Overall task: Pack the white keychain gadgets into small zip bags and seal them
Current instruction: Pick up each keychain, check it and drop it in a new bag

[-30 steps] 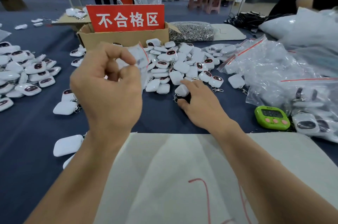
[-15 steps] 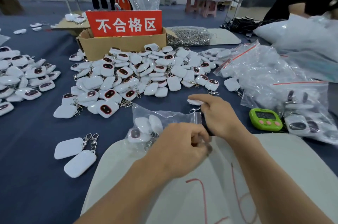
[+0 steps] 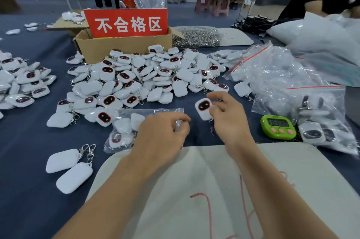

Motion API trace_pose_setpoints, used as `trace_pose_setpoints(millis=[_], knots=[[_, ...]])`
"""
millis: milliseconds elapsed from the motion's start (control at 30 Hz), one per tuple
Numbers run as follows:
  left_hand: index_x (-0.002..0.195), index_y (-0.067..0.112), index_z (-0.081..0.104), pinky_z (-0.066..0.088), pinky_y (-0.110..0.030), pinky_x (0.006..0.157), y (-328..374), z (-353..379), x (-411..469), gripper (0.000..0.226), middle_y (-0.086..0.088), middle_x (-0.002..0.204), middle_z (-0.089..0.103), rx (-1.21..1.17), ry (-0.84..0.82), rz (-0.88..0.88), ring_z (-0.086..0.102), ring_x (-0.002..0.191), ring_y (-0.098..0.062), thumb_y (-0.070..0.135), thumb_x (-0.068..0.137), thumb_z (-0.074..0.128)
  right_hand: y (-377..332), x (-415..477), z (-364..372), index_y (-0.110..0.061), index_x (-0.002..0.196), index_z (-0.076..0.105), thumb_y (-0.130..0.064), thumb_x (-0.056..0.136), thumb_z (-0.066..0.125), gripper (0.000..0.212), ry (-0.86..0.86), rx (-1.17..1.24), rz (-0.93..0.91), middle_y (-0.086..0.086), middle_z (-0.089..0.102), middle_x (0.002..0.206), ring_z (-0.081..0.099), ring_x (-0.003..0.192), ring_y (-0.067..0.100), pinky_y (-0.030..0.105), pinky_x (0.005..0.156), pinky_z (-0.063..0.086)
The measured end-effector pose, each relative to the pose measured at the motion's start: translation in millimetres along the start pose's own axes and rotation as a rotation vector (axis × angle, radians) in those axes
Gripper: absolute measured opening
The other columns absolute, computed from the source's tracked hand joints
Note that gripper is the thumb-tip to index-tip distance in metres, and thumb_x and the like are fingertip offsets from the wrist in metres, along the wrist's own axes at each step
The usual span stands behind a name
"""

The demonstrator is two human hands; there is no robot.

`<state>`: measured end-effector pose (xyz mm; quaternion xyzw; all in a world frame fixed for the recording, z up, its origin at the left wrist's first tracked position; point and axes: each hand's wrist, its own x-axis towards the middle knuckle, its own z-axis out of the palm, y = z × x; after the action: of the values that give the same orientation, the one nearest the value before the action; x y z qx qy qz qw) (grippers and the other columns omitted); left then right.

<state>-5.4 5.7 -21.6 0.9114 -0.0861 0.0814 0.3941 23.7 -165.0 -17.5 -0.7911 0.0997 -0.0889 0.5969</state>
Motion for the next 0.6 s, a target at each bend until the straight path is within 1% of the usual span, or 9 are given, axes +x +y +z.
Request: trace_pose_setpoints(millis=[67, 133, 167, 233, 333, 400, 467, 500, 600], knots=[[0.104, 0.041, 0.072, 0.045, -0.020, 0.063, 3.0, 1.5, -0.4, 0.025, 0.020, 0.057, 0.061, -0.058, 0.157, 0.011, 0.058, 0.061, 0.000, 0.043, 0.088, 0.053, -6.1, -6.7, 5.7, -0.022, 0.115, 0.066, 0.005, 0.096, 0.056, 0.035, -0.087, 0.421, 0.152, 0.003, 0.076, 0.079, 0.064, 0.069, 0.018, 0.030, 0.061, 0.057], [0.113, 0.044, 0.070, 0.042, -0.013, 0.062, 3.8, 0.8, 2.1, 0.028, 0.022, 0.069, 0.065, -0.160, 0.212, -0.031, 0.060, 0.068, 0.001, 0.049, 0.088, 0.059, -7.7, -9.2, 7.5, -0.018, 0.117, 0.065, 0.007, 0.095, 0.059, 0.034, -0.151, 0.586, 0.207, 0.008, 0.076, 0.081, 0.069, 0.074, 0.016, 0.026, 0.068, 0.060], [0.114, 0.044, 0.069, 0.045, -0.012, 0.066, 3.1, 0.4, 3.8, 0.028, 0.022, 0.075, 0.068, -0.233, 0.201, -0.057, 0.064, 0.072, 0.001, 0.051, 0.088, 0.061, -8.5, -10.2, 7.4, -0.016, 0.116, 0.067, 0.007, 0.094, 0.060, 0.032, -0.183, 0.591, 0.207, 0.011, 0.078, 0.086, 0.071, 0.078, 0.018, 0.026, 0.071, 0.061], [0.111, 0.043, 0.073, 0.053, -0.025, 0.074, 2.0, 0.3, 7.9, 0.023, 0.015, 0.082, 0.074, -0.369, 0.168, -0.079, 0.069, 0.078, -0.004, 0.047, 0.090, 0.066, -10.9, -13.1, 7.4, -0.010, 0.111, 0.072, 0.007, 0.092, 0.061, 0.028, -0.235, 0.561, 0.183, 0.016, 0.079, 0.098, 0.073, 0.085, 0.023, 0.028, 0.076, 0.061], [0.105, 0.043, 0.077, 0.054, -0.041, 0.071, 2.8, -0.1, 12.4, 0.020, 0.003, 0.081, 0.076, -0.484, 0.139, -0.087, 0.069, 0.075, -0.018, 0.040, 0.088, 0.067, -12.3, -17.4, 9.0, -0.004, 0.106, 0.077, 0.004, 0.093, 0.062, 0.022, -0.296, 0.560, 0.165, 0.019, 0.079, 0.102, 0.076, 0.091, 0.027, 0.030, 0.078, 0.062], [0.108, 0.039, 0.079, 0.057, -0.039, 0.074, 1.4, -0.2, 14.4, 0.027, 0.006, 0.086, 0.078, -0.546, 0.117, -0.119, 0.071, 0.079, -0.015, 0.036, 0.084, 0.067, -13.4, -18.0, 8.4, -0.004, 0.104, 0.079, -0.002, 0.098, 0.060, 0.020, -0.332, 0.584, 0.194, 0.018, 0.079, 0.102, 0.077, 0.092, 0.025, 0.030, 0.078, 0.062], [0.110, 0.035, 0.080, 0.060, -0.045, 0.087, -0.2, -0.3, 15.8, 0.030, 0.008, 0.092, 0.079, -0.573, 0.100, -0.125, 0.075, 0.090, -0.019, 0.032, 0.083, 0.068, -14.5, -16.9, 5.9, -0.004, 0.106, 0.078, -0.004, 0.100, 0.057, 0.022, -0.350, 0.556, 0.203, 0.018, 0.079, 0.102, 0.077, 0.094, 0.026, 0.031, 0.081, 0.062], [0.109, 0.034, 0.080, 0.060, -0.047, 0.090, 0.1, -0.2, 15.8, 0.029, 0.007, 0.092, 0.080, -0.581, 0.097, -0.120, 0.075, 0.092, -0.020, 0.030, 0.082, 0.069, -15.0, -16.0, 5.0, -0.004, 0.106, 0.078, -0.003, 0.101, 0.056, 0.022, -0.336, 0.525, 0.200, 0.017, 0.079, 0.102, 0.077, 0.096, 0.029, 0.033, 0.083, 0.062], [0.100, 0.041, 0.081, 0.060, -0.046, 0.083, 2.3, 0.7, 15.1, 0.026, 0.004, 0.084, 0.078, -0.606, 0.093, -0.102, 0.072, 0.078, -0.016, 0.028, 0.080, 0.072, -15.3, -16.1, 5.7, -0.006, 0.102, 0.080, 0.000, 0.097, 0.058, 0.023, -0.239, 0.405, 0.156, 0.019, 0.079, 0.098, 0.074, 0.101, 0.039, 0.039, 0.086, 0.064]])
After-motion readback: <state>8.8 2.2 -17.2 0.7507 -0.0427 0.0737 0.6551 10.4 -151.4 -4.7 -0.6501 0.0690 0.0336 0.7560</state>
